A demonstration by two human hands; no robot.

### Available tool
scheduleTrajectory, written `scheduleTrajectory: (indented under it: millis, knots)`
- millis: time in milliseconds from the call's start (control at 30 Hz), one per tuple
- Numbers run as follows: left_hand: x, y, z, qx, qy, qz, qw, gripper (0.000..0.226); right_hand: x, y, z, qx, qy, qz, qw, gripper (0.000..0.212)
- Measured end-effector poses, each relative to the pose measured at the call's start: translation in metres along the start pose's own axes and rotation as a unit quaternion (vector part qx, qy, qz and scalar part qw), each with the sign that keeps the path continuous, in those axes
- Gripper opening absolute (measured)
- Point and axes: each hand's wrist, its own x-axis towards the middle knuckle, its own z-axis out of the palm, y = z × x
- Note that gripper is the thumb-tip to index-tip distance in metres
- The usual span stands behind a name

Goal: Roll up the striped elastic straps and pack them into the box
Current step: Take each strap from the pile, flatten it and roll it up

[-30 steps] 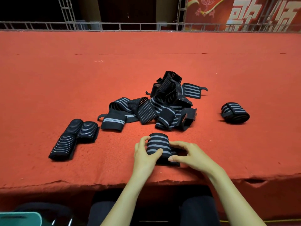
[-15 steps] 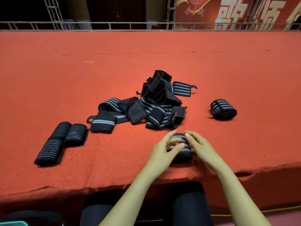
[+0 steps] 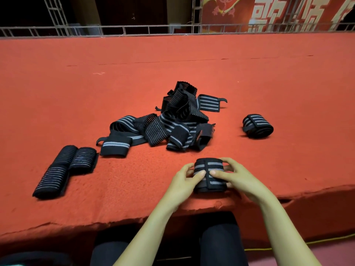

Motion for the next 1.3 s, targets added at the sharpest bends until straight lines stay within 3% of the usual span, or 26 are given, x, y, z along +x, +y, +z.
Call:
scheduleTrajectory:
  millis: [67,133,200,267,500,967,1133,1300]
  knots:
    - [-0.002,0.0,-0.002,-0.03,0.013,0.049,0.998,0.064,-0.002,0.0,0.002,0.006,0.0,-0.084,0.996,0.064]
    - [-0.003,0.002,-0.005,0.017,0.043,0.137,0.989,0.076,-0.004,-0.003,0.005,0.021,-0.01,-0.163,0.986,0.072]
    - [-0.003,0.006,-0.009,0.09,0.061,0.222,0.969,0.071,-0.002,-0.007,0.01,0.026,-0.019,-0.204,0.978,0.075]
    - [-0.001,0.006,-0.013,0.156,0.064,0.251,0.953,0.069,0.002,-0.006,0.015,0.0,-0.025,-0.218,0.976,0.077]
    - [0.01,-0.015,-0.028,0.287,0.029,0.217,0.932,0.071,0.014,0.011,0.021,-0.184,-0.01,-0.246,0.952,0.079]
    - [0.018,-0.015,-0.027,0.175,0.041,0.201,0.963,0.068,0.017,0.027,0.022,-0.062,-0.015,-0.191,0.98,0.085]
    - [0.033,-0.004,-0.014,0.159,0.02,0.185,0.97,0.066,0.021,0.032,0.006,0.012,0.022,-0.17,0.985,0.059]
    - [0.058,0.004,0.025,0.077,-0.01,0.119,0.99,0.08,0.024,0.031,-0.029,0.035,0.067,-0.158,0.985,0.054]
